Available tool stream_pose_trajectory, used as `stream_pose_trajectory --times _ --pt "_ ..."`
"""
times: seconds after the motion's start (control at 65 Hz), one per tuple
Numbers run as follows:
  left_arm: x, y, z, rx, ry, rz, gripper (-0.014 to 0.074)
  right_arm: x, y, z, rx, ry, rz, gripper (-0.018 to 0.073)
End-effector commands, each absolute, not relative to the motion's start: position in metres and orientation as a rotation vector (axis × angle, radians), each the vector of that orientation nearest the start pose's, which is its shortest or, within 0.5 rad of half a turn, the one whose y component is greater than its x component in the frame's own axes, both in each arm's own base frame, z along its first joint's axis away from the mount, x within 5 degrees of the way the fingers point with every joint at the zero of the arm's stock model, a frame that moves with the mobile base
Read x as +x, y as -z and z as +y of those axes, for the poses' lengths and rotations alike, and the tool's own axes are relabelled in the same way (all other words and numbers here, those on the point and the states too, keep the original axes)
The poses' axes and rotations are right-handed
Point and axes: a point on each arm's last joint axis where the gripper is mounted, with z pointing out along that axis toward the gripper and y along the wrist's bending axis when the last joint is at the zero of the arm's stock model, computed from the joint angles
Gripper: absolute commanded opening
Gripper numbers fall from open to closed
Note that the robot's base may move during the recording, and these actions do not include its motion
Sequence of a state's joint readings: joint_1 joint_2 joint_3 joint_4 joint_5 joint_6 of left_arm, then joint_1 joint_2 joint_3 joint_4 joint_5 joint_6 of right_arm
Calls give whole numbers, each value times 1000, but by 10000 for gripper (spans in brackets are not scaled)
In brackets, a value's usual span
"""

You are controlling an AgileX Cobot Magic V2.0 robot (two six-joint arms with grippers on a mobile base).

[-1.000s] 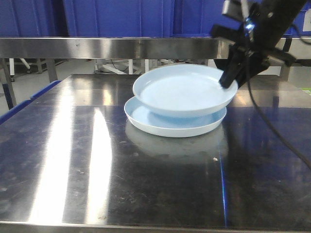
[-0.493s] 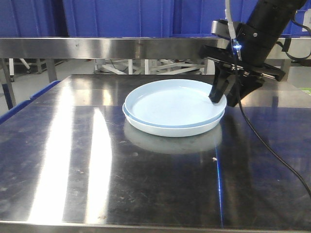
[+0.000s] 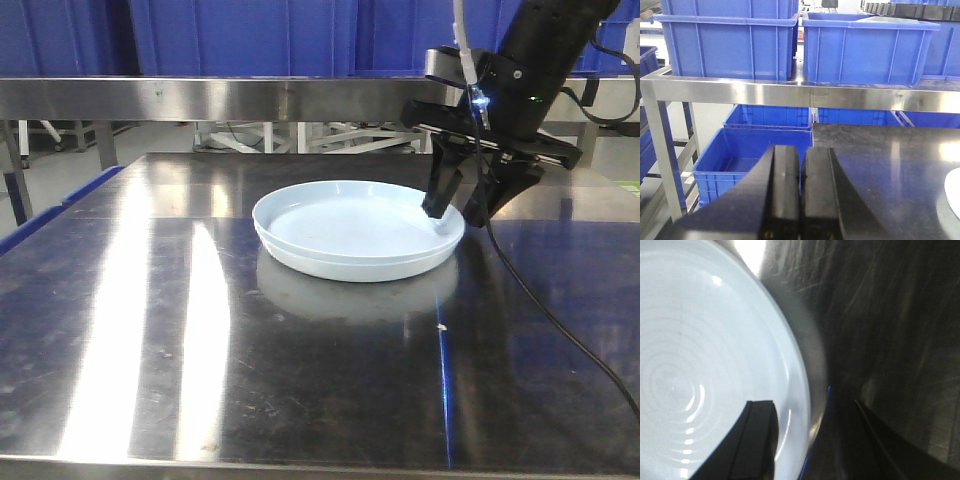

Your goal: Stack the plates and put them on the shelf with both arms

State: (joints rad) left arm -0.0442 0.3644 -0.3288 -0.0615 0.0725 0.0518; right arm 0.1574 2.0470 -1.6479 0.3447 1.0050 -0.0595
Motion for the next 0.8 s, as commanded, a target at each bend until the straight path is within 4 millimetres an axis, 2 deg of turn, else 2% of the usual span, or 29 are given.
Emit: stream_pose_trajectory --times 0.0,0.785 --pt "89 -313 -4 16 50 1468 82 422 -250 95 -102 -494 2770 385" --pt "89 -313 -4 16 50 1468 82 421 -238 104 -131 -499 2816 383"
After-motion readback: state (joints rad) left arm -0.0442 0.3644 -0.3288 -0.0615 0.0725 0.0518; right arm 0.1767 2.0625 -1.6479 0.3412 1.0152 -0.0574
